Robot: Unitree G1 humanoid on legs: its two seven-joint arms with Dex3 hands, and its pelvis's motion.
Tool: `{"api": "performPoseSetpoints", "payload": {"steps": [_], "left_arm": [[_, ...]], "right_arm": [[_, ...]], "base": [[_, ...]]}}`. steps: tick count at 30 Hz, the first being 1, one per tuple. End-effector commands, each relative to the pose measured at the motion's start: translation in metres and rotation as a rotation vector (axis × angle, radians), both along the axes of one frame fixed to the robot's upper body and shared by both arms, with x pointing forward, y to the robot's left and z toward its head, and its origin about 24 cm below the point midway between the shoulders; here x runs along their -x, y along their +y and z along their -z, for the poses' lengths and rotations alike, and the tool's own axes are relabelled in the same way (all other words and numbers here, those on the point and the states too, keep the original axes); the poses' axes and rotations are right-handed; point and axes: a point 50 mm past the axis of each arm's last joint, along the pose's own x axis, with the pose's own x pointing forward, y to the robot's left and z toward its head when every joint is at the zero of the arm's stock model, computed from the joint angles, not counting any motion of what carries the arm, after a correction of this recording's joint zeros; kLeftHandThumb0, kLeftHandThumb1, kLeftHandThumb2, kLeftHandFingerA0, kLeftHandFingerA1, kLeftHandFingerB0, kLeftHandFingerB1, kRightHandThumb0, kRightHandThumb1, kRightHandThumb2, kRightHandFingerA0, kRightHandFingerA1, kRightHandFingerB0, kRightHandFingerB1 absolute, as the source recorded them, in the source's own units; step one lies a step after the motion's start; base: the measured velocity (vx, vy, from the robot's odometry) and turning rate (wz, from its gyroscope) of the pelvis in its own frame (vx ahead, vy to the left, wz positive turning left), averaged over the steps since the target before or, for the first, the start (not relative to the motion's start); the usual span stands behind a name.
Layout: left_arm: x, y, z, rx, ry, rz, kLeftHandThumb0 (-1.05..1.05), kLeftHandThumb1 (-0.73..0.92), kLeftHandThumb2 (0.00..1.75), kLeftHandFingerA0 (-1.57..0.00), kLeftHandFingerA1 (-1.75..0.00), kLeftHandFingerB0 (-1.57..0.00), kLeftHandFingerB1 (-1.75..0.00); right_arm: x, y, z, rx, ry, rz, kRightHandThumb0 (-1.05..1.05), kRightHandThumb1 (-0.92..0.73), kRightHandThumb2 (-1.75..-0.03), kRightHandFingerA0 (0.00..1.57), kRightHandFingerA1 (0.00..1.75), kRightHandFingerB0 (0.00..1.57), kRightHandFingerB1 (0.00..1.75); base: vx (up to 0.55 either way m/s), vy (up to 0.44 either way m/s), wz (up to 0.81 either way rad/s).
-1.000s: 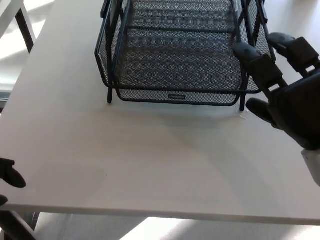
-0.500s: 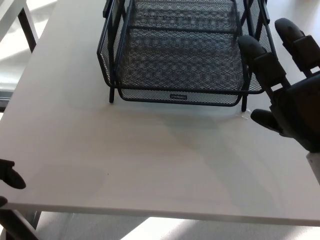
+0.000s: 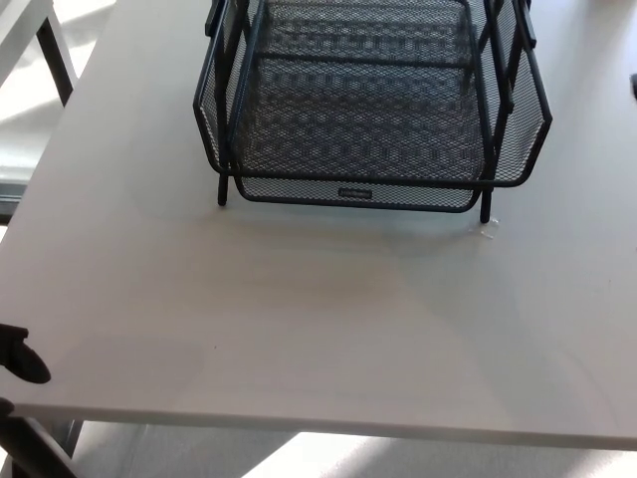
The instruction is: The robot uses its right hand to grab the drawer kept on the middle of the desk and pull it out towards the robot
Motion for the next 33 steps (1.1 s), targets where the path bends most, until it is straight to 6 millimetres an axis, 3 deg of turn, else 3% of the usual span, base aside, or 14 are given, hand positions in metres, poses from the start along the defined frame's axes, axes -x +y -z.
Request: {"api": "performPoseSetpoints", "payload": {"steps": [1,8,10,11,15,16,22,23,24,26,27,31,32,33], "left_arm": [[0.002,0.001,0.0,-0.013,0.005,0.011,-0.28,0.6,0.58,-0.72,-0.82,-0.79,-0.6],[0.002,0.001,0.0,-0.011,-0.003,0.009,-0.26,0.6,0.57,-0.74,-0.78,-0.78,-0.59],[0.002,0.001,0.0,-0.014,-0.01,0.016,-0.25,0.59,0.57,-0.75,-0.8,-0.79,-0.6],[0.002,0.001,0.0,-0.014,-0.008,0.014,-0.25,0.59,0.57,-0.75,-0.82,-0.79,-0.6],[0.001,0.001,0.001,0.006,-0.007,0.014,-0.24,0.58,0.57,-0.76,-0.84,-0.79,-0.61],[0.001,0.001,0.0,0.003,-0.007,0.013,-0.26,0.59,0.57,-0.75,-0.84,-0.79,-0.6],[0.0,0.0,-0.001,-0.001,-0.015,0.018,-0.24,0.58,0.57,-0.75,-0.84,-0.79,-0.61],[0.0,0.0,-0.001,-0.001,-0.012,0.015,-0.24,0.59,0.57,-0.75,-0.84,-0.79,-0.6],[0.0,0.0,-0.001,0.001,-0.008,0.01,-0.24,0.59,0.57,-0.75,-0.84,-0.79,-0.6],[0.0,0.001,-0.001,0.001,-0.006,0.009,-0.23,0.59,0.57,-0.75,-0.84,-0.79,-0.6],[0.0,0.001,-0.001,-0.002,-0.007,0.012,-0.24,0.59,0.57,-0.75,-0.85,-0.79,-0.61],[0.0,0.0,0.0,-0.01,-0.002,0.008,-0.25,0.59,0.57,-0.74,-0.85,-0.79,-0.61],[0.0,0.0,0.0,0.017,-0.014,0.018,-0.22,0.57,0.56,-0.76,-0.85,-0.79,-0.62],[0.0,0.0,0.001,0.012,-0.009,0.015,-0.23,0.58,0.57,-0.75,-0.85,-0.79,-0.62]], "right_arm": [[0.018,-0.028,-0.008,-0.038,0.046,0.079,-0.52,-0.53,-0.56,0.0,0.23,0.06,0.36],[0.038,-0.069,-0.009,-0.077,-0.052,0.274,-0.54,-0.5,-0.56,0.01,0.33,0.12,0.35],[0.045,-0.094,-0.003,-0.101,-0.113,0.387,-0.67,-0.43,-0.78,0.03,0.39,0.11,0.44],[0.047,-0.102,-0.001,-0.083,-0.108,0.458,-0.66,-0.6,-0.58,0.0,0.42,0.1,0.36],[0.059,-0.135,0.013,-0.114,-0.11,0.584,-0.65,-0.43,-0.77,0.03,0.41,0.04,0.4],[0.06,-0.141,0.016,-0.127,-0.117,0.613,-0.63,-0.54,-0.56,0.0,0.41,0.1,0.38],[0.07,-0.179,0.047,-0.191,-0.072,0.77,-0.55,-0.52,-0.57,0.03,0.43,0.15,0.35],[0.071,-0.182,0.052,-0.216,-0.058,0.782,-0.33,-0.36,-0.91,0.04,0.55,0.0,0.48],[0.072,-0.186,0.058,-0.251,-0.032,0.803,-0.49,-0.51,-0.56,0.02,0.44,0.19,0.34],[0.074,-0.191,0.067,-0.308,-0.011,0.843,-0.51,-0.38,-0.69,0.03,0.51,0.19,0.43],[0.076,-0.191,0.073,-0.366,0.025,0.857,-0.4,-0.49,-0.56,0.03,0.45,0.25,0.33],[0.084,-0.198,0.094,-0.496,0.133,0.919,-0.34,-0.53,-0.56,0.0,0.43,0.23,0.29],[0.09,-0.203,0.108,-0.477,0.169,0.987,-0.25,-0.45,-0.93,0.07,0.56,0.01,0.46],[0.094,-0.204,0.115,-0.422,0.225,1.056,-0.31,-0.43,-0.95,0.06,0.56,0.0,0.47]], "base": [[0.0,0.0,0.0],[0.0,0.0,0.0],[0.0,0.0,0.0],[0.0,0.0,0.0],[0.0,0.0,0.0],[0.0,0.0,0.0],[0.0,0.0,0.0],[0.0,0.0,0.0],[0.0,0.0,0.0],[0.0,0.0,0.0],[0.0,0.0,0.0],[0.0,0.0,0.0],[0.0,0.0,0.0],[0.0,0.0,0.0]]}}
